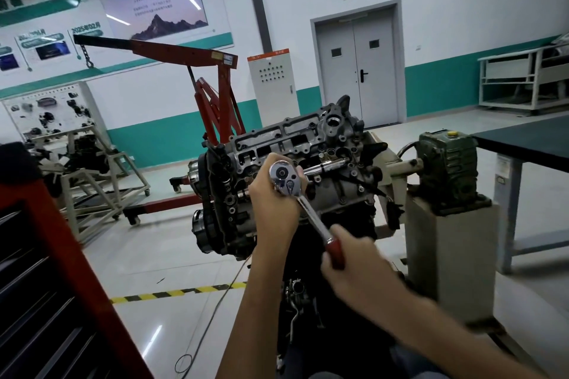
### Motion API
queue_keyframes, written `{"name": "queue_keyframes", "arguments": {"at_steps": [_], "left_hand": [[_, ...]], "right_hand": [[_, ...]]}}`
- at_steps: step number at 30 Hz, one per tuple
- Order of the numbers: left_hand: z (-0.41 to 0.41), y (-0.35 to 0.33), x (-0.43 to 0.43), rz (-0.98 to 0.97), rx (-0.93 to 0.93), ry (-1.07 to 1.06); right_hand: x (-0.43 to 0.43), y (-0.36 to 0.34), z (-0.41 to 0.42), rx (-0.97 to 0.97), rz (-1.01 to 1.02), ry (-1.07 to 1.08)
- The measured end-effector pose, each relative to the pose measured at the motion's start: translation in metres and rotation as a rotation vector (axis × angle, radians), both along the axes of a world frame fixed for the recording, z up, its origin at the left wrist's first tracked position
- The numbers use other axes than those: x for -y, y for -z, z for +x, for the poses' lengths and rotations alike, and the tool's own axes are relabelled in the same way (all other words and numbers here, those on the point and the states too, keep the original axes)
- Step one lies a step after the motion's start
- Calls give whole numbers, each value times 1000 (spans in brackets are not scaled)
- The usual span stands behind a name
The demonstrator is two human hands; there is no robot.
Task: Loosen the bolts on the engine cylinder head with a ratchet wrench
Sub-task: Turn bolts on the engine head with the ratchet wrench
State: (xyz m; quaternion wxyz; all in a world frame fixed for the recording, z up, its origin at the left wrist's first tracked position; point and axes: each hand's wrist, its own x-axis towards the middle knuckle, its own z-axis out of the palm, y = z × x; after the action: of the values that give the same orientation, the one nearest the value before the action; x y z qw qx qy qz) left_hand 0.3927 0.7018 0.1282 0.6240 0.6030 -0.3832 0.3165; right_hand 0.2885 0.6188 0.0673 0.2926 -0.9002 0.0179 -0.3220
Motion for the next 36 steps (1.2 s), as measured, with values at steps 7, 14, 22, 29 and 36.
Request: {"name": "queue_keyframes", "arguments": {"at_steps": [7,14,22,29,36], "left_hand": [[6,-5,1,-28,-85,80],[14,-9,-15,80,-95,73],[7,0,-4,25,-4,9],[5,-6,8,8,-111,187],[12,-13,-6,186,-73,59]], "right_hand": [[1,-2,2,-4,23,-97],[84,-118,11,80,-814,86],[23,-21,-2,25,-161,67],[-34,19,12,62,262,-115],[82,-73,-1,33,-579,68]]}}
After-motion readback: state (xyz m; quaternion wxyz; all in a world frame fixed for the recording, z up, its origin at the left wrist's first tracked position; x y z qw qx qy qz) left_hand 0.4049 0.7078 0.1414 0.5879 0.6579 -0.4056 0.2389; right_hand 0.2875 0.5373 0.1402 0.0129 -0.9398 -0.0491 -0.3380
